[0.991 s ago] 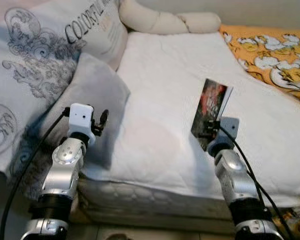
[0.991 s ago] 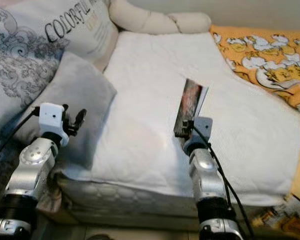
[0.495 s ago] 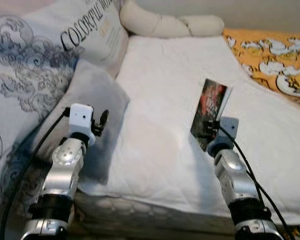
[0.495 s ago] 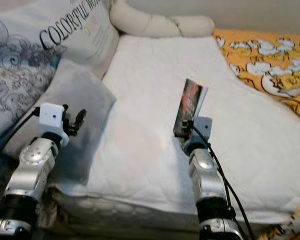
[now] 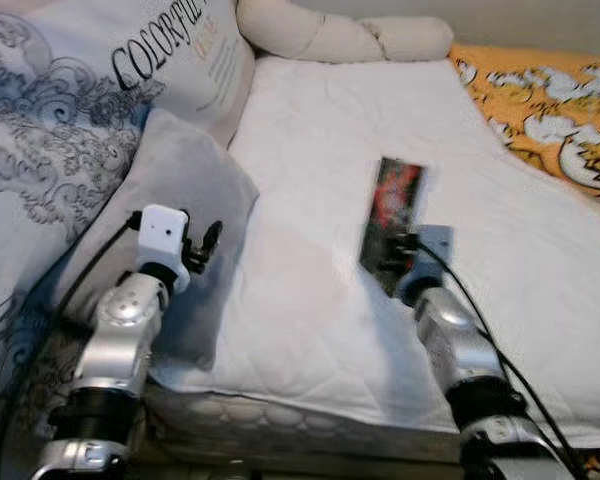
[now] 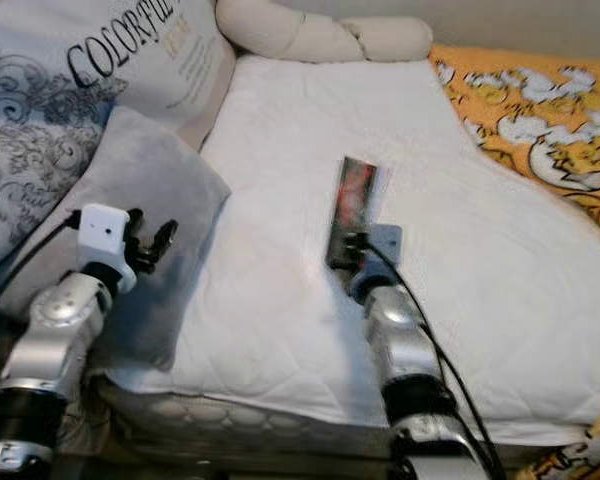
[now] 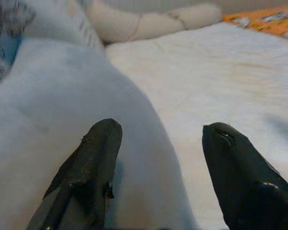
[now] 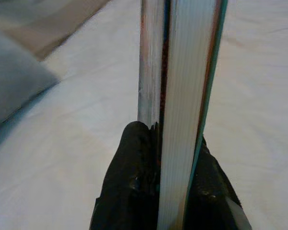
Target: Clean up the room
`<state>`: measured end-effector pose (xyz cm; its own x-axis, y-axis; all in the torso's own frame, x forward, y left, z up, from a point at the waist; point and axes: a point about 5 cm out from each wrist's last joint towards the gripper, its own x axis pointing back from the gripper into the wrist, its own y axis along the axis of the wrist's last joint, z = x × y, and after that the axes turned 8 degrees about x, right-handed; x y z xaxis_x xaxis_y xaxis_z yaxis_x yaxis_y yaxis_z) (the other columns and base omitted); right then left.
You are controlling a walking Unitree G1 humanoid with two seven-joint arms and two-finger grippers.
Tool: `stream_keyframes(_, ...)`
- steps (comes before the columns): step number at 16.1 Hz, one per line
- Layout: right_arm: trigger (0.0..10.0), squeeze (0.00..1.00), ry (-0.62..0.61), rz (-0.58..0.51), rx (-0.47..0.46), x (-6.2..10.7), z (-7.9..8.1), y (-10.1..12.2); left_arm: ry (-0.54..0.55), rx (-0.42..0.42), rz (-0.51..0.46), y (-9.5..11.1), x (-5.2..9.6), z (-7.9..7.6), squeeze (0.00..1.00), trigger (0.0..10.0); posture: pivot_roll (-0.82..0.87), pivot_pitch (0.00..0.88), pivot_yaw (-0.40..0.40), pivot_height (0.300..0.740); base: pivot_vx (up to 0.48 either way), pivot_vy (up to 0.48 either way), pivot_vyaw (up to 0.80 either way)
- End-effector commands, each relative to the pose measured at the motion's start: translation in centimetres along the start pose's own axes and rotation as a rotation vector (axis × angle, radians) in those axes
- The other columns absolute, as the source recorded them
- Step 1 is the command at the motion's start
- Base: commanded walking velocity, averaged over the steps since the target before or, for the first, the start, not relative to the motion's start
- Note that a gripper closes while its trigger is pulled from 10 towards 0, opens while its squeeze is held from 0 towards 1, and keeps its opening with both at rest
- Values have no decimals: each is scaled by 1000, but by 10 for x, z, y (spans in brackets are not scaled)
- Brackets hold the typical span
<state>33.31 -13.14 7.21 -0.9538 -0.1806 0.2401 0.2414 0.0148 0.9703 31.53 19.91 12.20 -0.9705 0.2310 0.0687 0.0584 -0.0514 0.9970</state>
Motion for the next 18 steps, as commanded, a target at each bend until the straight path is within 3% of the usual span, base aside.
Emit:
stream_keyframes(1,10000,0,53,-29,5,-11,4,20,-71,-16,20,2,2,-5,0,10000,99,0,-5,740,0,0,0)
stream_keyframes(4,10000,0,114,38,-63,-23,7,28,-181,-63,78,-1,11,-8,0,10000,123,0,-16,740,0,0,0)
stream_keyframes(5,10000,0,173,91,-131,-28,12,28,-238,-74,113,-2,15,-9,0,10000,135,0,-19,740,0,0,0)
stream_keyframes(7,10000,0,279,165,-169,-31,22,27,-299,-91,152,-2,22,-7,0,10000,147,0,-20,740,0,0,0)
stream_keyframes(8,10000,0,365,210,-225,-32,34,26,-368,-107,212,-2,31,-3,0,10000,169,0,-19,740,0,0,0)
stream_keyframes(11,10000,0,389,252,-277,-32,38,21,-439,-115,275,-4,46,-3,0,10000,197,0,-19,740,0,0,0)
stream_keyframes(12,10000,0,385,282,-337,-31,38,16,-482,-108,316,-6,55,-5,0,10000,214,0,-17,740,0,0,0)
stream_keyframes(17,10000,0,296,432,-311,-19,26,-19,-573,-89,446,-14,87,-11,0,10000,240,0,0,740,0,0,0)
stream_keyframes(18,10000,502,288,441,-296,-18,24,-22,-576,-89,450,-13,88,-13,0,10000,246,0,1,740,0,0,0)
